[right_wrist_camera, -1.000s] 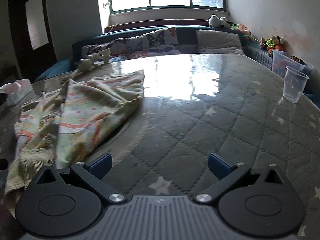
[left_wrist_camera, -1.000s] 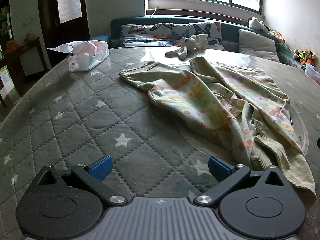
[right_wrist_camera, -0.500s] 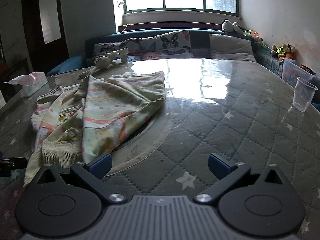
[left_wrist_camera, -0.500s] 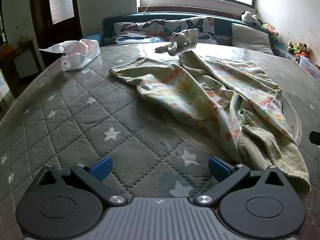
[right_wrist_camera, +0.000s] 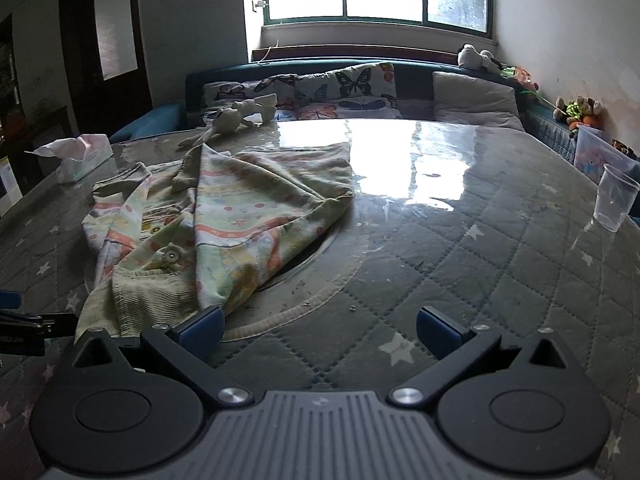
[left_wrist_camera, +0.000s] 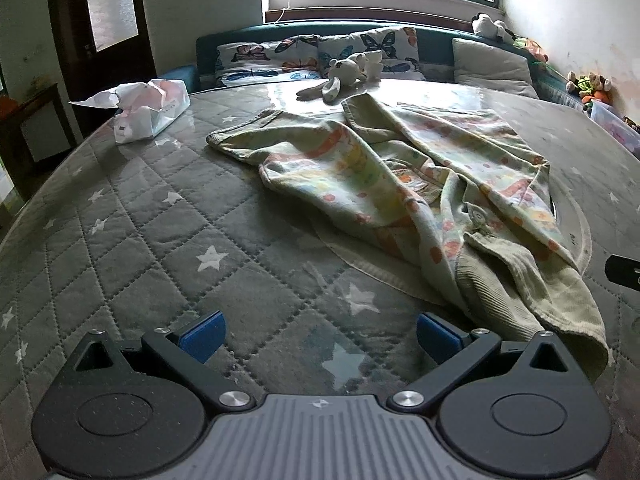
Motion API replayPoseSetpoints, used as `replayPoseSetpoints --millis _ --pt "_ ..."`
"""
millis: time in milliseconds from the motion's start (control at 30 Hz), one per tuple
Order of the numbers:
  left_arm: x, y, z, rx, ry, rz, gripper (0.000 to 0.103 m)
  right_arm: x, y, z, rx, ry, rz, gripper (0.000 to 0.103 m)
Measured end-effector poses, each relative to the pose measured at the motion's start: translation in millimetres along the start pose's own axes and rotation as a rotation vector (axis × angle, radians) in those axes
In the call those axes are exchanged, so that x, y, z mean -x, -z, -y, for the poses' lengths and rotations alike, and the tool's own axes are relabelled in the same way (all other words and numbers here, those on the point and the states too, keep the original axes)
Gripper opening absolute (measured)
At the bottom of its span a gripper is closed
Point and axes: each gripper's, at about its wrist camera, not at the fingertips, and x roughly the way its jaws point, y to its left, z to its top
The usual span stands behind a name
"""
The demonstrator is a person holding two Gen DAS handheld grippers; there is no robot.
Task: Fold clothes
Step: 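Move both tools toward the crumpled striped shirt on the mattress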
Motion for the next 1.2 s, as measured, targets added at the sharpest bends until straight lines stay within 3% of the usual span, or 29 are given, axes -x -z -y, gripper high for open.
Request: replayPoseSetpoints --millis 1200 --pt "-0.9 -0.1 8.8 -0.017 0.009 -0.022 0.103 -6.4 0.3 -26.1 0.089 -0.052 -0.025 0.103"
